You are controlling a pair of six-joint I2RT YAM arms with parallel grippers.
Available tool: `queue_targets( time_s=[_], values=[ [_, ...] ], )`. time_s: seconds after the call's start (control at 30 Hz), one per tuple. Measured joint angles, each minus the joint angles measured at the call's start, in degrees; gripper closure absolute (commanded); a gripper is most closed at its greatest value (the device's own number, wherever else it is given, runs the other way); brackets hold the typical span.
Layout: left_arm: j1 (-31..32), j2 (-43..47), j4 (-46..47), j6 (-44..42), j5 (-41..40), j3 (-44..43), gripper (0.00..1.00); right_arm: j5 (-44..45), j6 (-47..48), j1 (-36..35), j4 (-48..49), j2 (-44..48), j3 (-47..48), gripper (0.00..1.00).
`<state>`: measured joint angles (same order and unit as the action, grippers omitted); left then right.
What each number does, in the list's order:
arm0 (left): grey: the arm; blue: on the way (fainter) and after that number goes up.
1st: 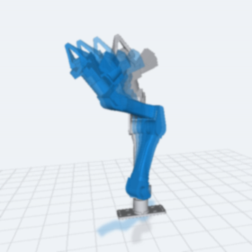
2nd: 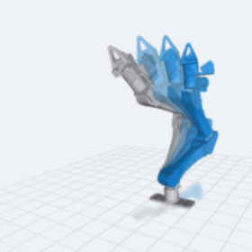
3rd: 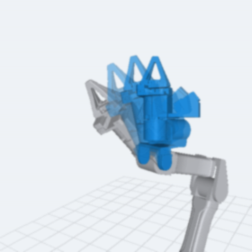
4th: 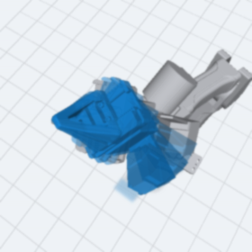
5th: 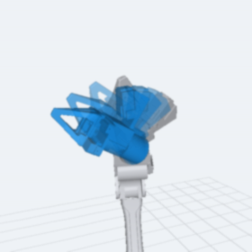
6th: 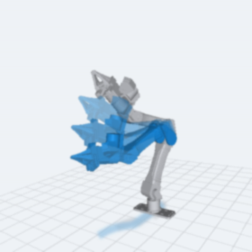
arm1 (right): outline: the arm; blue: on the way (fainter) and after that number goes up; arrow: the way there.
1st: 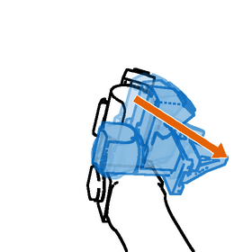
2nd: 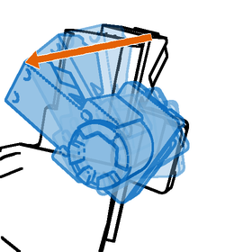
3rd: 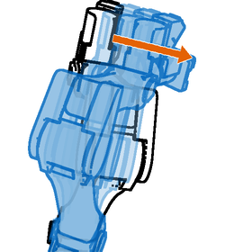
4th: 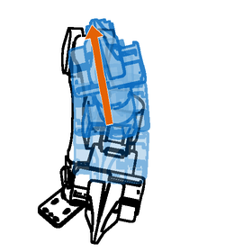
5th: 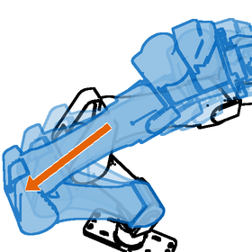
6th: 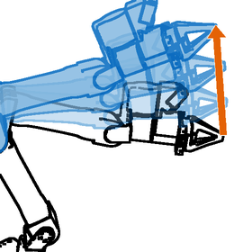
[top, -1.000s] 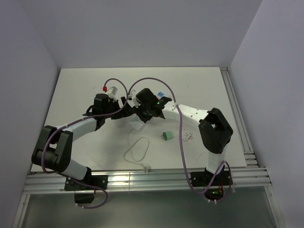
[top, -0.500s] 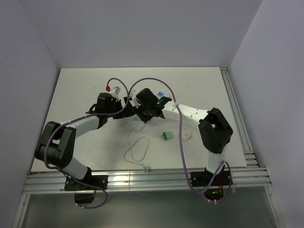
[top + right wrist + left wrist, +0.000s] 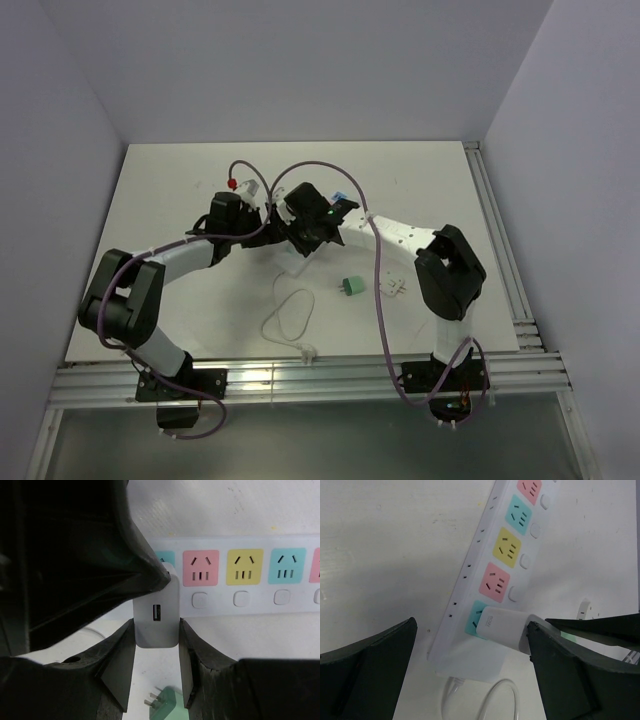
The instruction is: Insert the plug
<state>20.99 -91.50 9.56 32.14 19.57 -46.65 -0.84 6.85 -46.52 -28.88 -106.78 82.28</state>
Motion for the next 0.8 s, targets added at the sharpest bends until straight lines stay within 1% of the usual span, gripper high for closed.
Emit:
queue_targets(
  time_s=[0.2, 0.8],
  values=[
    [1.2, -1.77, 0.09, -0.02, -0.59, -1.42, 0.0, 0.0, 0.33, 0.02, -0.76, -1.16, 1.29, 1.0],
    [0.87, -4.5, 2.36, 0.55, 0.42, -2.51, 0.0, 0.48, -0.15, 0.81, -1.46, -2.64, 2.93, 1.0]
  ],
)
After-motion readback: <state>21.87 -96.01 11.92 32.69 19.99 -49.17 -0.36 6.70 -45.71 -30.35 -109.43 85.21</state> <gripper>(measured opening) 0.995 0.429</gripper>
